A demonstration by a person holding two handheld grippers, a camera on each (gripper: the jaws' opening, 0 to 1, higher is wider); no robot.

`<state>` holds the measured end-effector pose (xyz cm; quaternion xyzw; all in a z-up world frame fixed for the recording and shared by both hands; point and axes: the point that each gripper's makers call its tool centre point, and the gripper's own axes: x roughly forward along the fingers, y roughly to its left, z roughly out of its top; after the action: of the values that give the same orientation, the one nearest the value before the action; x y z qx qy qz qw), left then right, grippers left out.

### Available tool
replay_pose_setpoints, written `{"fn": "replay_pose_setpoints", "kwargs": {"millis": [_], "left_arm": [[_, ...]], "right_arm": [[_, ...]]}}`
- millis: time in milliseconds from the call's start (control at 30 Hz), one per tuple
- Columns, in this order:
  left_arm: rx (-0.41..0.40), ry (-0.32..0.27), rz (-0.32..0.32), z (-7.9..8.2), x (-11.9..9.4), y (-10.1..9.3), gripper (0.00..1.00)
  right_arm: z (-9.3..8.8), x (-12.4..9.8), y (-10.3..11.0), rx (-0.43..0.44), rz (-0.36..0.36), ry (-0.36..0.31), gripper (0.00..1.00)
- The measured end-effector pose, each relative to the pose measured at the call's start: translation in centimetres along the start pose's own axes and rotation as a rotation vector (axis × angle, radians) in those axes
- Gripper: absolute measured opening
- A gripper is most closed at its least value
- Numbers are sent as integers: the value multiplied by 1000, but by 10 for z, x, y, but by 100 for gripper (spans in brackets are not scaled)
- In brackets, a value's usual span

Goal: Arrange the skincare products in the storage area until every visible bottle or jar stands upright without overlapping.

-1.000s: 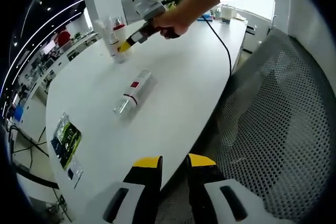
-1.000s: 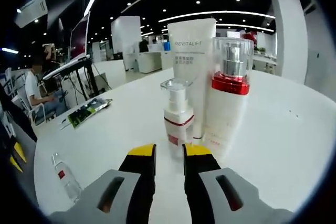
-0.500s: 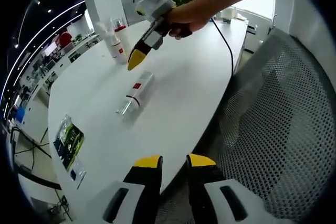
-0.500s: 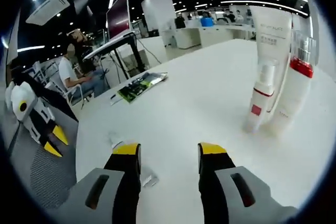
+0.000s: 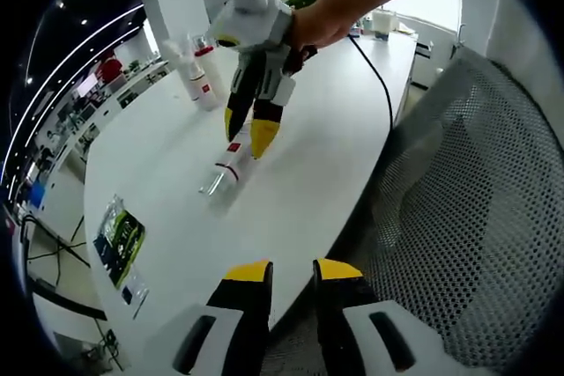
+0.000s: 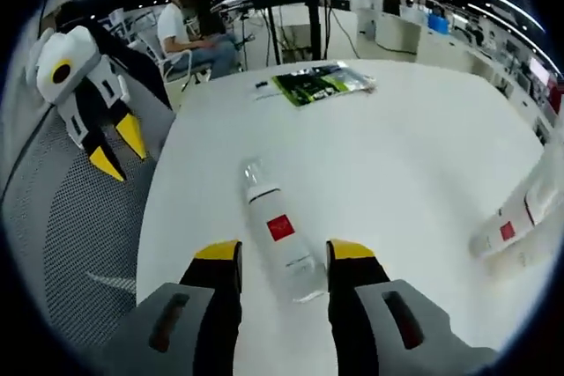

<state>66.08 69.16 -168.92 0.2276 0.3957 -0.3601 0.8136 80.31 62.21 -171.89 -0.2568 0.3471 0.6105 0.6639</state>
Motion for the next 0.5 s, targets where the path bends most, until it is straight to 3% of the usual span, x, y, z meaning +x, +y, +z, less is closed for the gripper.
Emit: {"fn": "replay_pose_setpoints", "kwargs": {"millis": [233, 500], "left_arm": [[-2, 3, 6, -1, 0, 1, 19], [-1, 2, 13, 0, -1, 3, 19]], "right_arm": [[-9, 7, 2, -31, -3, 71, 22], [-8, 5, -2, 8, -58, 73, 18]]}}
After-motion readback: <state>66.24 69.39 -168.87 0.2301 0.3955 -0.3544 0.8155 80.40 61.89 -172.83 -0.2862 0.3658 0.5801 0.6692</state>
